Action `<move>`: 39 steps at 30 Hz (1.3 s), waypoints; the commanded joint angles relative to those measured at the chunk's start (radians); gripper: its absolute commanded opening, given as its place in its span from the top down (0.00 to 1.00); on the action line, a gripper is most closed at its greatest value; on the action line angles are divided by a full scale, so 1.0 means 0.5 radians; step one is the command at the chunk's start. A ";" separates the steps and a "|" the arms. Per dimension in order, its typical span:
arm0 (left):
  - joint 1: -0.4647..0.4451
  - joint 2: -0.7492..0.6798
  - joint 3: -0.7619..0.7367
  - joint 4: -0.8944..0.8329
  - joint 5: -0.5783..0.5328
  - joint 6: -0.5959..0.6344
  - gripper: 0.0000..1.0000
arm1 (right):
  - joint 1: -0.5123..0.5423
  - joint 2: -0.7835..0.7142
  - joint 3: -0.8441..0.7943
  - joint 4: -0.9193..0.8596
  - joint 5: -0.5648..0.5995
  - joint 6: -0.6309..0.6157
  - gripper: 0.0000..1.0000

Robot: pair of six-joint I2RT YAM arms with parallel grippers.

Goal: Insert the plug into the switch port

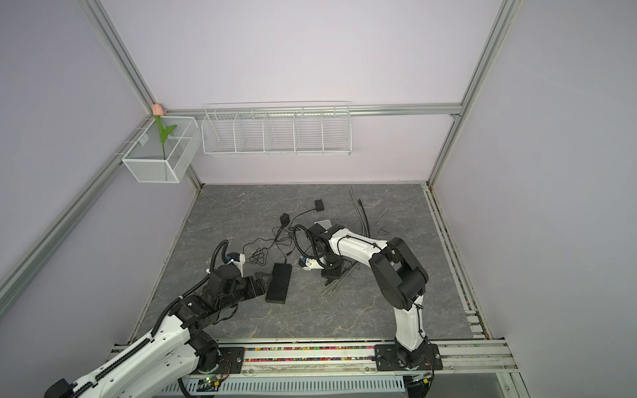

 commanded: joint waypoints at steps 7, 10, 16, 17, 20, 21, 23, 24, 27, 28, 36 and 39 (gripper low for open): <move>-0.010 -0.066 -0.008 0.063 -0.133 0.035 0.10 | -0.003 0.061 -0.093 0.012 -0.048 0.048 0.58; -0.009 -0.049 0.023 0.035 -0.149 0.061 0.10 | 0.000 0.042 -0.090 0.012 -0.052 0.081 0.58; -0.009 -0.060 0.049 0.025 -0.178 0.066 0.10 | 0.021 -0.103 -0.192 0.101 0.016 0.102 0.55; -0.009 -0.063 0.053 0.029 -0.183 0.068 0.10 | 0.021 -0.109 -0.213 0.115 0.038 0.108 0.55; -0.009 -0.060 0.068 0.025 -0.188 0.076 0.11 | 0.021 -0.118 -0.253 0.140 0.074 0.125 0.55; -0.009 -0.057 0.069 0.025 -0.188 0.077 0.10 | 0.021 -0.119 -0.255 0.144 0.073 0.127 0.54; -0.009 -0.053 0.074 0.029 -0.191 0.086 0.11 | 0.021 -0.131 -0.255 0.158 0.080 0.130 0.54; -0.008 -0.049 0.077 0.031 -0.191 0.087 0.11 | 0.022 -0.133 -0.253 0.169 0.081 0.129 0.54; -0.009 -0.039 0.084 0.033 -0.194 0.096 0.11 | 0.021 -0.128 -0.240 0.199 0.060 0.118 0.55; -0.008 -0.035 0.084 0.034 -0.200 0.100 0.11 | 0.018 -0.114 -0.232 0.200 0.043 0.112 0.56; -0.007 -0.019 0.082 0.047 -0.223 0.108 0.11 | -0.013 0.084 -0.119 0.130 -0.056 0.150 0.70; -0.006 0.004 0.099 0.039 -0.243 0.127 0.11 | -0.018 0.111 -0.118 0.133 -0.099 0.163 0.76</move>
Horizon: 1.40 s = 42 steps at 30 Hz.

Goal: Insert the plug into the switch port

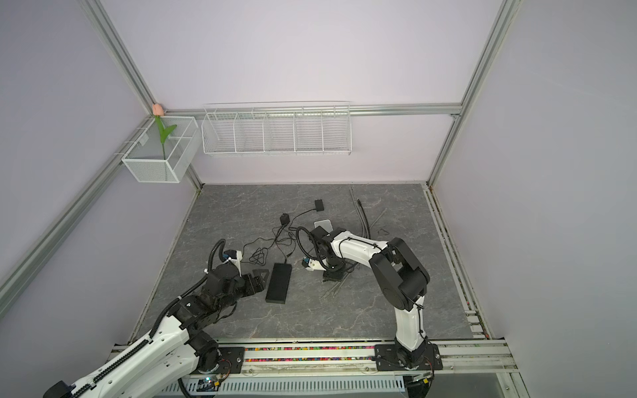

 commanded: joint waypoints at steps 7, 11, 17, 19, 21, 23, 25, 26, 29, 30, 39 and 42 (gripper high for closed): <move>-0.006 0.067 0.127 0.047 -0.058 0.063 0.11 | -0.001 0.118 0.002 0.141 -0.172 0.119 0.94; -0.006 0.066 0.136 0.154 0.042 0.069 0.14 | 0.008 0.043 -0.017 0.301 -0.048 0.216 0.94; -0.006 0.062 0.150 0.271 0.200 0.060 0.21 | 0.041 -0.227 -0.124 0.569 0.066 0.360 0.93; -0.006 0.073 0.124 0.402 0.333 0.028 0.22 | 0.076 -0.335 -0.202 0.686 0.094 0.387 0.93; -0.006 0.177 0.102 0.554 0.483 -0.027 0.22 | 0.111 -0.443 -0.279 0.799 0.123 0.405 0.94; -0.006 0.254 0.100 0.684 0.598 -0.084 0.24 | 0.151 -0.552 -0.365 0.914 0.164 0.417 0.93; -0.009 0.319 0.115 0.762 0.656 -0.132 0.24 | 0.190 -0.651 -0.446 1.018 0.194 0.415 0.94; -0.009 0.350 0.122 0.804 0.686 -0.160 0.24 | 0.212 -0.696 -0.492 1.071 0.212 0.409 0.93; -0.013 0.440 0.127 0.957 0.738 -0.272 0.27 | 0.275 -0.830 -0.610 1.238 0.271 0.406 0.93; -0.015 0.466 0.127 1.001 0.743 -0.305 0.28 | 0.289 -0.859 -0.634 1.273 0.277 0.406 0.94; -0.055 0.644 0.212 1.168 0.792 -0.374 0.33 | 0.379 -0.983 -0.718 1.370 0.275 0.440 0.94; -0.059 0.688 0.224 1.222 0.790 -0.399 0.37 | 0.398 -0.998 -0.730 1.386 0.262 0.451 0.93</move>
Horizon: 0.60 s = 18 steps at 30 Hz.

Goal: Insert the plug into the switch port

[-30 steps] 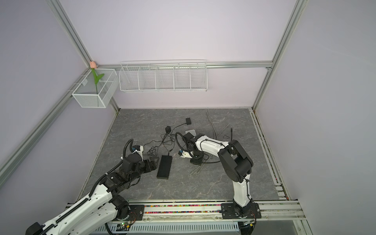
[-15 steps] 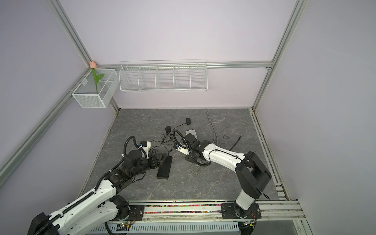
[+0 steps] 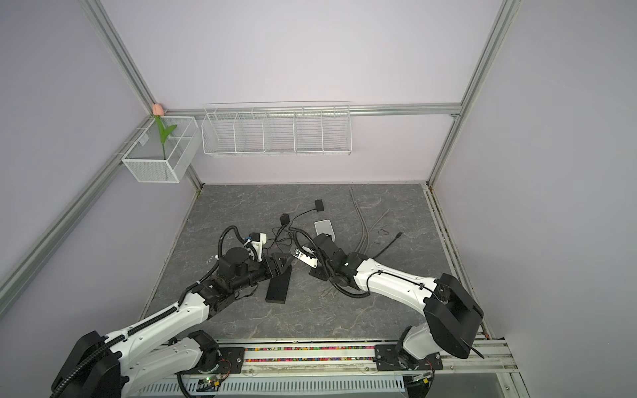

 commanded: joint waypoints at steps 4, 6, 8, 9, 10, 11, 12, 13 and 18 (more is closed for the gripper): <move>-0.023 0.086 0.107 0.126 0.017 -0.046 0.45 | 0.044 -0.065 -0.053 0.104 -0.020 0.050 0.93; -0.029 0.116 0.119 0.126 0.009 -0.042 0.49 | 0.047 -0.067 -0.053 0.104 -0.029 0.049 0.93; -0.035 0.147 0.131 0.128 0.003 -0.037 0.52 | 0.057 -0.070 -0.053 0.103 -0.029 0.054 0.93; -0.037 0.162 0.136 0.132 0.001 -0.035 0.53 | 0.059 -0.071 -0.053 0.100 -0.033 0.053 0.93; -0.041 0.177 0.141 0.135 0.001 -0.035 0.55 | 0.063 -0.073 -0.055 0.101 -0.031 0.054 0.93; -0.044 0.193 0.148 0.143 -0.001 -0.035 0.56 | 0.069 -0.076 -0.054 0.100 -0.032 0.057 0.94; -0.050 0.208 0.150 0.150 0.000 -0.034 0.56 | 0.071 -0.078 -0.053 0.098 -0.033 0.058 0.94; -0.055 0.219 0.156 0.156 0.001 -0.035 0.57 | 0.073 -0.081 -0.056 0.101 -0.031 0.059 0.93; -0.072 0.271 0.175 0.183 0.000 -0.035 0.64 | 0.087 -0.107 -0.061 0.101 -0.033 0.060 0.93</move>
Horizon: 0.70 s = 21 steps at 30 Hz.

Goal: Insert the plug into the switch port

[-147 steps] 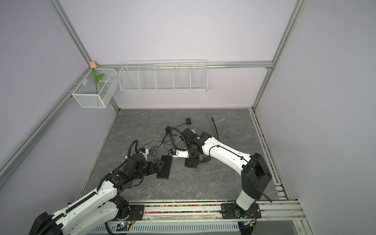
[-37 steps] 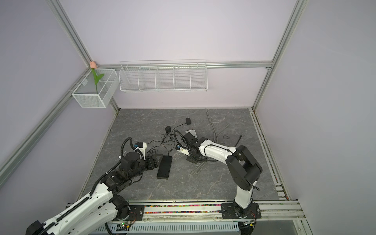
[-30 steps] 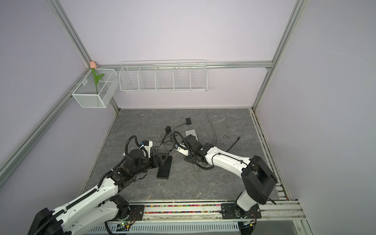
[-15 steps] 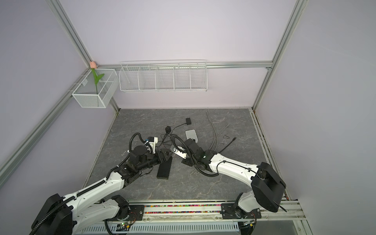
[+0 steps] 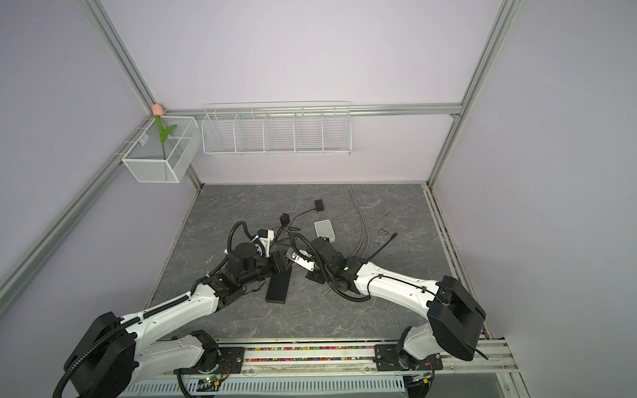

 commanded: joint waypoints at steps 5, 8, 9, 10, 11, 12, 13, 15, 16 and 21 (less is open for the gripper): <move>-0.019 0.045 0.080 0.059 -0.007 -0.004 0.70 | 0.024 -0.088 -0.041 0.050 -0.032 0.031 0.93; -0.019 0.056 0.077 0.060 -0.016 -0.004 0.77 | 0.024 -0.089 -0.044 0.049 -0.036 0.030 0.93; -0.019 0.061 0.077 0.060 -0.015 -0.005 0.79 | 0.025 -0.089 -0.046 0.050 -0.039 0.031 0.93; -0.022 0.064 0.074 0.060 -0.016 -0.002 0.81 | 0.027 -0.089 -0.045 0.052 -0.038 0.032 0.94; -0.022 0.065 0.071 0.060 -0.011 -0.003 0.84 | 0.028 -0.089 -0.044 0.053 -0.041 0.037 0.93; -0.022 0.069 0.068 0.062 -0.009 -0.006 0.86 | 0.028 -0.089 -0.044 0.053 -0.040 0.036 0.93; -0.024 0.070 0.065 0.063 -0.009 -0.007 0.88 | 0.029 -0.089 -0.044 0.053 -0.042 0.040 0.94; -0.028 0.074 0.062 0.060 -0.007 -0.005 0.90 | 0.028 -0.088 -0.039 0.053 -0.045 0.045 0.93; -0.028 0.077 0.059 0.061 -0.007 -0.007 0.90 | 0.030 -0.088 -0.038 0.055 -0.049 0.049 0.94; -0.038 0.075 0.056 0.064 -0.006 -0.008 0.94 | 0.029 -0.082 -0.030 0.062 -0.069 0.081 0.93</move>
